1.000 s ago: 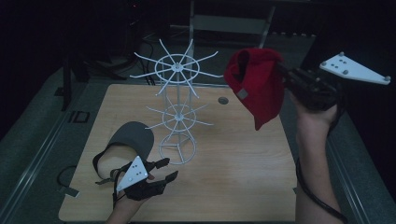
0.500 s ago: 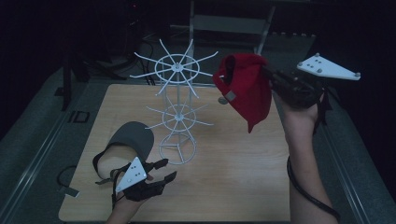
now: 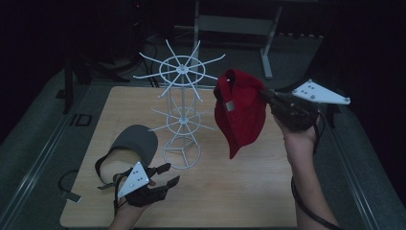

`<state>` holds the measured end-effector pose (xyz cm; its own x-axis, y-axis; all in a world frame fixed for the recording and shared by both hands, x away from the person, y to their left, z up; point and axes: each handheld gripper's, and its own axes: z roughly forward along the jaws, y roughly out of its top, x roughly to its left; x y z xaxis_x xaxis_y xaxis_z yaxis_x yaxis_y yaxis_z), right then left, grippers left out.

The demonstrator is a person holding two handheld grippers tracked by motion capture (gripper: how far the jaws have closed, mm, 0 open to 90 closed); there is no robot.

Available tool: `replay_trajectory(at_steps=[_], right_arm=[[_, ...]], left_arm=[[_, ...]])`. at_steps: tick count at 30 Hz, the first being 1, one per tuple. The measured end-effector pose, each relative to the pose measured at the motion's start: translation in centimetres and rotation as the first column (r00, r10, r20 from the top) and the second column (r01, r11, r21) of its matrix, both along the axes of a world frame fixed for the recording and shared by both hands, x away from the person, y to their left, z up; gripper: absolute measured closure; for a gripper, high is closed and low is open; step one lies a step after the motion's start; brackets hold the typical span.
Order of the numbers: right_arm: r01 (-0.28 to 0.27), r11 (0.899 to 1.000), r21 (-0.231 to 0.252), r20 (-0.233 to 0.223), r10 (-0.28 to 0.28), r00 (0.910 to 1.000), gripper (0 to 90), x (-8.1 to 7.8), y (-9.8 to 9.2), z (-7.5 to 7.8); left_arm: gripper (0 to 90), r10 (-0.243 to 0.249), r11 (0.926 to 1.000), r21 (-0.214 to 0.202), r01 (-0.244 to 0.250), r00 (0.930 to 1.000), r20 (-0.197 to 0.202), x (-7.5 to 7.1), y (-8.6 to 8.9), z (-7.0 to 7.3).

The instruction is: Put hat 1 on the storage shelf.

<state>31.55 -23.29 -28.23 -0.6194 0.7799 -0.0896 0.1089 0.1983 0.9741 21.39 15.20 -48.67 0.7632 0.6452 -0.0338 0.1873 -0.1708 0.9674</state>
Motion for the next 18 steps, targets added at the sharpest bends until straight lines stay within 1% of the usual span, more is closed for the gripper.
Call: replay_trajectory(at_steps=[1,3,5,8,13,14,15,16,17,18], right_arm=[[0.0,1.0,0.0,0.0,0.0,1.0,88.3,0.0,0.0,0.0],[-0.02,1.0,0.009,0.001,0.02,0.9998,88.2,-0.6,-0.1,-0.6],[-0.023,1.0,0.006,0.002,0.023,0.9997,88.1,-0.7,-0.1,-0.8],[-0.046,0.999,0.016,-0.009,0.046,0.9989,87.4,-1.3,-0.3,-1.5],[-0.064,0.998,0.022,-0.013,0.065,0.9978,85.0,-1.6,-0.7,-1.8],[-0.074,0.997,0.029,-0.015,0.074,0.9971,83.4,-1.7,-0.8,-1.9],[-0.092,0.995,0.04,-0.019,0.093,0.9955,75.5,-1.9,-1.1,-2.0],[-0.092,0.995,0.04,-0.019,0.093,0.9955,75.5,-1.9,-1.1,-2.0],[-0.106,0.993,0.052,-0.017,0.107,0.9941,68.8,-2.1,-1.6,-2.0],[-0.11,0.992,0.058,-0.015,0.111,0.9937,63.9,-2.3,-1.8,-2.1]], left_arm=[[48.0,0.002,1.0,0.0,-0.002,1.0,0.0,0.0,0.0,0.0],[48.0,0.007,1.0,-0.005,-0.007,1.0,-0.002,0.0,0.1,-0.1],[48.0,0.008,1.0,-0.003,-0.008,1.0,-0.004,0.1,0.2,-0.2],[48.0,0.008,1.0,-0.003,-0.008,1.0,-0.006,0.1,0.1,-0.3],[48.0,0.008,1.0,-0.002,-0.008,0.9999,-0.008,0.0,0.2,-0.3],[48.0,0.009,1.0,-0.004,-0.009,0.9999,-0.007,0.1,0.2,-0.3],[48.0,0.009,1.0,-0.004,-0.009,0.9999,-0.009,0.0,0.3,-0.3],[48.0,0.01,0.9999,-0.004,-0.01,0.9999,-0.008,0.0,0.3,-0.3],[48.0,0.011,0.9999,-0.007,-0.011,0.9999,-0.009,0.0,0.4,-0.3],[48.0,0.012,0.9999,-0.003,-0.013,0.9999,-0.009,0.0,0.4,-0.3]])
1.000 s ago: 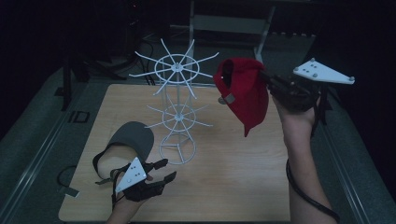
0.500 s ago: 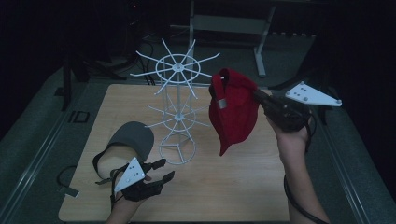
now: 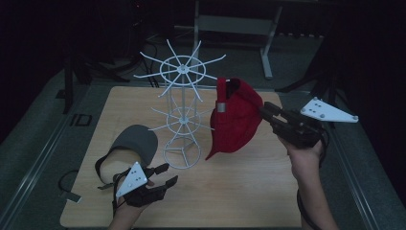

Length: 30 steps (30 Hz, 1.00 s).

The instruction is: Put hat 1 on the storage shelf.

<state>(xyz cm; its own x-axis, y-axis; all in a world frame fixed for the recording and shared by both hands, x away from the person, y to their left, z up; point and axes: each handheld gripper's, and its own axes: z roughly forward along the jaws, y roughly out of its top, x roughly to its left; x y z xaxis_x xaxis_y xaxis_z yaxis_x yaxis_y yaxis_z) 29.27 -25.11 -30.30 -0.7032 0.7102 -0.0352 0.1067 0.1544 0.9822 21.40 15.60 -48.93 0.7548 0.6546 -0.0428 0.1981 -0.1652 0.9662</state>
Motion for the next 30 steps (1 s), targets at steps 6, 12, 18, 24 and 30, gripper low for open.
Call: replay_trajectory(at_steps=[6,12,18,24,30], right_arm=[[0.0,1.0,-0.005,-0.014,0.0,0.9999,49.7,-0.2,-1.4,-0.8],[-0.004,1.0,0.005,-0.027,0.004,0.9996,42.1,-0.2,-3.3,-2.2],[0.024,1.0,-0.009,-0.083,-0.025,0.9962,39.7,0.2,-4.9,-5.0],[0.0,0.997,-0.073,-0.131,-0.01,0.9913,45.1,0.1,-5.7,-8.0],[-0.007,0.998,-0.057,-0.194,-0.004,0.981,36.1,-0.2,-6.6,-12.0]], left_arm=[[48.1,0.01,0.9999,0.003,-0.01,0.9999,-0.005,0.0,0.3,-0.1],[48.1,0.016,0.9999,0.007,-0.016,0.9998,-0.015,0.0,0.6,-0.3],[48.1,0.027,0.9996,0.007,-0.027,0.9994,-0.023,-0.1,0.9,-0.6],[48.1,0.038,0.9993,0.002,-0.038,0.9987,-0.035,-0.1,1.2,-1.0],[48.1,0.057,0.9983,0.015,-0.057,0.9973,-0.047,-0.2,2.0,-1.6]])
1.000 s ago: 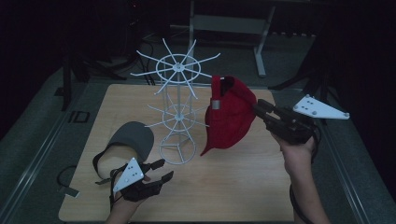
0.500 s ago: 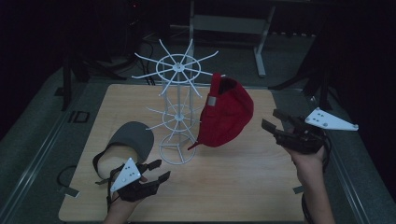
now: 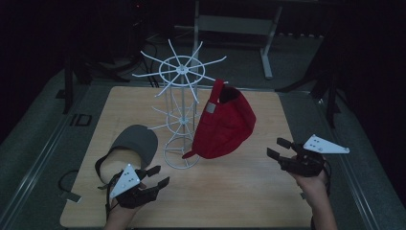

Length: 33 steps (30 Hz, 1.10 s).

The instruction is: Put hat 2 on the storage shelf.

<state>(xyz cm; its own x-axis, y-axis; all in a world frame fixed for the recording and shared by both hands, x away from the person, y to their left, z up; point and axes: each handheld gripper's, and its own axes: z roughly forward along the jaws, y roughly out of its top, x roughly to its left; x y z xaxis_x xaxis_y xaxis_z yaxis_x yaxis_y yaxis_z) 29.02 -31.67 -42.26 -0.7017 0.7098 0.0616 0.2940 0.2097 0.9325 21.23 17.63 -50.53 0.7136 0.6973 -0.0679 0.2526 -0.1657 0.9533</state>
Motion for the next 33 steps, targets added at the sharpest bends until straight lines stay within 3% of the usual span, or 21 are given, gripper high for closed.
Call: replay_trajectory(at_steps=[2,3,6,7,8,10,18,21,25,26,27,29,30,31,33], right_arm=[[0.011,1.0,-0.011,-0.014,-0.011,0.9998,34.8,0.0,-0.1,-0.7],[0.043,0.998,-0.048,-0.02,-0.044,0.9988,29.7,-0.1,-0.3,-1.9],[0.05,0.997,-0.058,-0.032,-0.052,0.9981,29.5,-0.1,-0.4,-2.5],[0.061,0.996,-0.067,-0.043,-0.063,0.9971,25.4,-0.1,-0.6,-3.1],[0.068,0.996,-0.063,-0.058,-0.072,0.9957,20.0,-0.3,-1.2,-4.6],[0.083,0.995,-0.059,-0.068,-0.087,0.9939,17.8,-0.3,-1.6,-5.5],[0.152,0.984,-0.096,-0.104,-0.162,0.9813,17.3,-0.2,-2.8,-8.5],[0.176,0.98,-0.092,-0.112,-0.186,0.9762,18.6,-0.3,-3.4,-9.6],[0.192,0.976,-0.102,-0.13,-0.204,0.9703,18.7,-0.4,-3.9,-10.6],[0.192,0.976,-0.105,-0.13,-0.205,0.97,18.7,-0.6,-4.1,-10.9],[0.192,0.976,-0.105,-0.13,-0.205,0.97,18.7,-0.6,-4.1,-10.9],[0.192,0.976,-0.107,-0.133,-0.205,0.9696,18.7,-0.7,-4.2,-11.1],[0.186,0.977,-0.108,-0.136,-0.2,0.9703,18.7,-0.8,-4.2,-11.2],[0.186,0.977,-0.108,-0.136,-0.2,0.9703,18.7,-0.8,-4.2,-11.2],[0.182,0.976,-0.119,-0.14,-0.198,0.9702,18.7,-0.9,-4.2,-11.3]], left_arm=[[48.1,0.007,1.0,-0.001,-0.007,1.0,0.0,-0.1,0.5,-0.1],[48.1,0.013,0.9999,-0.006,-0.013,0.9999,0.002,-0.1,0.7,-0.1],[48.1,0.026,0.9996,-0.012,-0.026,0.9996,0.01,-0.2,1.3,-0.2],[48.1,0.04,0.9991,-0.011,-0.04,0.9991,0.012,-0.2,1.8,-0.2],[48.1,0.046,0.9989,-0.015,-0.046,0.9989,0.012,-0.3,2.1,-0.2],[48.1,0.061,0.9981,-0.003,-0.061,0.9981,0.012,-0.3,2.5,-0.3],[48.0,0.123,0.9922,0.021,-0.123,0.9924,-0.008,-0.7,4.5,-1.0],[43.4,0.177,0.9842,0.005,-0.177,0.9841,-0.015,-0.8,5.6,-1.2],[39.7,0.228,0.9735,0.026,-0.227,0.9734,-0.024,-1.1,7.1,-1.6],[39.8,0.25,0.9678,0.039,-0.249,0.968,-0.026,-1.4,7.9,-1.8],[39.8,0.25,0.9678,0.039,-0.249,0.968,-0.026,-1.4,7.9,-1.8],[39.8,0.275,0.9601,0.06,-0.273,0.961,-0.026,-1.7,8.5,-1.9],[39.7,0.299,0.9524,0.076,-0.295,0.9535,-0.038,-2.0,9.3,-2.2],[38.5,0.299,0.9524,0.076,-0.295,0.9535,-0.038,-2.0,9.3,-2.2],[36.2,0.328,0.9417,0.098,-0.322,0.9429,-0.056,-2.2,10.0,-2.5]])
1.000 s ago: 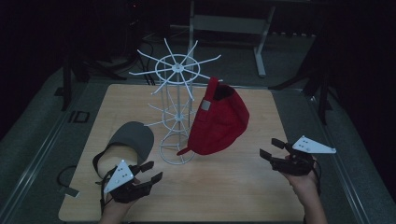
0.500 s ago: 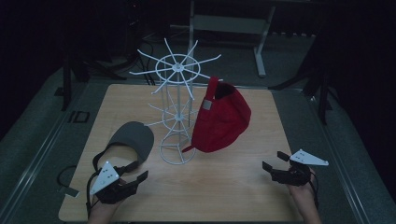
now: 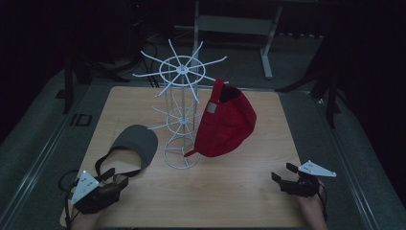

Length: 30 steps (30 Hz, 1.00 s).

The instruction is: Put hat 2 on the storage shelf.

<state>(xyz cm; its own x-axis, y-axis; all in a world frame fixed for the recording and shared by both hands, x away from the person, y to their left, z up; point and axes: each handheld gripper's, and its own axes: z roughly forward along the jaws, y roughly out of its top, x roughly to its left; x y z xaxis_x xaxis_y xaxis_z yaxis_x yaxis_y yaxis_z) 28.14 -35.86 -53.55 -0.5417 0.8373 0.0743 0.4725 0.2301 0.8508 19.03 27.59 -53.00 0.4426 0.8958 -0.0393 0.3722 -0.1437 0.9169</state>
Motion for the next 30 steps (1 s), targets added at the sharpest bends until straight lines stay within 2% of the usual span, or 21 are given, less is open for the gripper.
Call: replay_trajectory(at_steps=[3,4,5,8,9,10,11,14,18,19,20,22,23,24,26,27,30], right_arm=[[0.002,1.0,0.0,0.003,-0.002,1.0,18.7,-0.1,-0.1,-0.1],[0.008,1.0,0.008,0.008,-0.008,0.9999,18.7,-0.2,-0.1,-0.2],[0.008,1.0,0.008,0.008,-0.008,0.9999,18.7,-0.2,-0.1,-0.2],[0.018,1.0,0.002,0.008,-0.018,0.9998,18.7,-0.3,-0.2,-0.4],[0.022,1.0,0.001,0.008,-0.022,0.9997,18.7,-0.4,-0.3,-0.5],[0.022,1.0,0.001,0.008,-0.022,0.9997,18.7,-0.4,-0.3,-0.5],[0.027,1.0,0.005,0.006,-0.027,0.9996,18.7,-0.6,-0.4,-0.7],[0.027,1.0,0.004,0.002,-0.027,0.9996,18.7,-0.7,-0.4,-0.8],[0.028,1.0,0.006,0.001,-0.028,0.9996,18.7,-0.6,-0.3,-1.0],[0.028,1.0,0.006,0.001,-0.028,0.9996,18.7,-0.6,-0.3,-1.0],[0.026,1.0,0.006,0.0,-0.026,0.9997,18.7,-0.6,-0.3,-1.0],[0.027,1.0,0.007,0.0,-0.027,0.9996,18.7,-0.5,-0.3,-0.9],[0.027,1.0,0.009,0.0,-0.027,0.9996,18.7,-0.4,-0.3,-0.9],[0.031,0.999,0.008,0.003,-0.031,0.9995,18.7,-0.4,-0.3,-0.9],[0.032,0.999,0.008,0.005,-0.032,0.9995,18.7,-0.3,-0.2,-1.0],[0.031,0.999,0.01,0.006,-0.032,0.9995,18.7,-0.3,-0.2,-1.0],[0.037,0.999,0.004,0.014,-0.037,0.9992,18.7,-0.3,0.1,-1.3]], left_arm=[[29.3,0.066,0.9977,0.015,-0.066,0.9975,-0.023,-0.4,1.1,-0.4],[26.3,0.098,0.9951,0.021,-0.097,0.993,-0.065,-0.5,1.8,-0.8],[24.0,0.098,0.9951,0.021,-0.097,0.993,-0.065,-0.5,1.8,-0.8],[22.5,0.141,0.9898,0.036,-0.138,0.9839,-0.109,-0.7,2.2,-1.4],[19.0,0.167,0.9854,0.055,-0.161,0.9775,-0.129,-0.8,2.2,-1.7],[17.4,0.167,0.9854,0.055,-0.161,0.9775,-0.129,-0.8,2.2,-1.7],[15.2,0.188,0.9815,0.064,-0.181,0.9714,-0.145,-0.8,2.1,-2.0],[13.3,0.207,0.9771,0.084,-0.195,0.9631,-0.171,-0.3,2.0,-2.5],[12.4,0.218,0.9741,0.104,-0.201,0.9559,-0.197,0.5,1.8,-2.9],[12.4,0.218,0.9741,0.104,-0.201,0.9559,-0.197,0.5,1.8,-2.9],[12.4,0.24,0.9693,0.106,-0.222,0.9492,-0.204,1.0,1.8,-3.0],[12.4,0.255,0.9653,0.113,-0.236,0.9437,-0.211,1.4,1.8,-3.1],[12.4,0.255,0.9653,0.113,-0.236,0.9437,-0.211,1.4,1.8,-3.1],[12.4,0.264,0.9616,0.133,-0.24,0.9405,-0.214,1.8,1.7,-3.2],[12.4,0.263,0.9622,0.132,-0.238,0.9398,-0.219,2.0,1.6,-3.3],[12.4,0.246,0.968,0.109,-0.226,0.9394,-0.238,2.4,1.7,-3.5],[13.4,0.262,0.9645,0.105,-0.242,0.9299,-0.259,2.8,1.8,-3.7]])
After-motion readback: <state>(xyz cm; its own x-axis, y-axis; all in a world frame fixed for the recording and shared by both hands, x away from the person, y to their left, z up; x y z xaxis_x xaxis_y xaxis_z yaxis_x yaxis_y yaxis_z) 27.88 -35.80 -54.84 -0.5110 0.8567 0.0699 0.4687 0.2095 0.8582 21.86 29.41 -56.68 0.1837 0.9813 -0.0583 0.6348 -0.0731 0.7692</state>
